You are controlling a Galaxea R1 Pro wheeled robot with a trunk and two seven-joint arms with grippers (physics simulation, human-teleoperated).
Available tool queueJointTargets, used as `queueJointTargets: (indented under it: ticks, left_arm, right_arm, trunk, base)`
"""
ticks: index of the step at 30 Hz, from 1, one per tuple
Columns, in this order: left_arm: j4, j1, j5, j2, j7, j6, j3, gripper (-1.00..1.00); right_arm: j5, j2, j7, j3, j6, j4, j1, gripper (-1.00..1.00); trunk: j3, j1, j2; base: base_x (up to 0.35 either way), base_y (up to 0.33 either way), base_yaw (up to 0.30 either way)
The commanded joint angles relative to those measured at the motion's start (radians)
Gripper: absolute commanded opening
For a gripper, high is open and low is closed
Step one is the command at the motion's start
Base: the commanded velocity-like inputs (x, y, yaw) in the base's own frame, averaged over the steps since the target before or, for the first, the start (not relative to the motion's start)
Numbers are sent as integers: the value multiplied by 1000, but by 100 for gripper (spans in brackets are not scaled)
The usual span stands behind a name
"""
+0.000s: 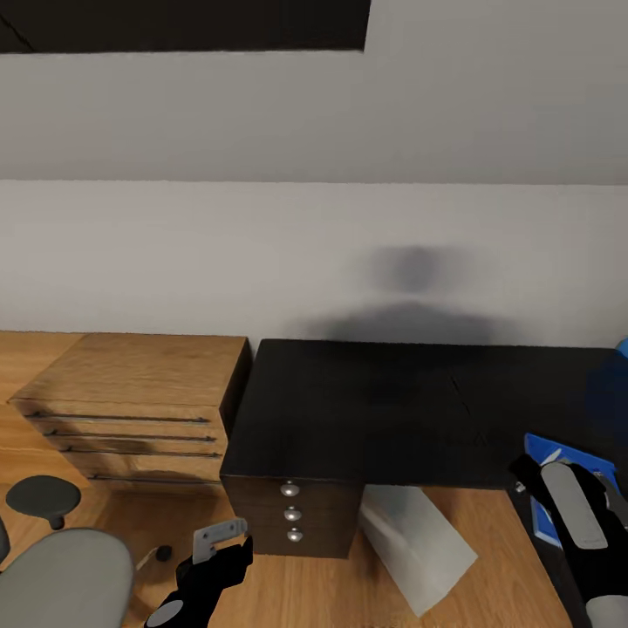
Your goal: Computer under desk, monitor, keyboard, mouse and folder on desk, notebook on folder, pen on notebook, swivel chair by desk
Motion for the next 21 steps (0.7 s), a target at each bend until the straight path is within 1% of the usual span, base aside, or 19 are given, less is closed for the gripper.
queueJointTargets:
  ticks: [1,3,5,9,11,17,21]
  left_arm:
    - [-2,-1,6,1,8,2,-2,100]
    - [-2,-1,7,0,8,2,-3,100]
    - [-2,-1,8,0,8,2,-3,100]
    - [-2,-1,8,0,8,2,-3,100]
    - [-1,-1,7,0,8,2,-4,100]
    - [0,-1,6,0,8,2,-5,100]
    - [2,-1,5,-1,8,2,-8,100]
  right_arm:
    - [-7,-11,0,-9,4,13,-1,-100]
    - [-8,-29,7,-18,1,59,-3,-100]
    - [-8,-39,16,-21,-2,84,-4,-100]
    - [-6,-45,37,-22,-4,97,-5,-100]
    - [-4,-46,54,-22,-5,100,-5,-100]
    - [1,-45,64,-13,-5,100,-5,-100]
    - [20,-43,66,-9,-6,99,-5,-100]
  trunk:
    - [-2,0,-1]
    - [-2,0,-1]
    - [-2,0,-1]
    - [-2,0,-1]
    - [-2,0,-1]
    - [-2,0,-1]
    - [-2,0,-1]
  base:
    - [0,0,-293]
    - [0,0,-293]
    - [0,0,-293]
    - [0,0,-292]
    - [0,0,-189]
    - [0,0,-48]
    - [0,0,-5]
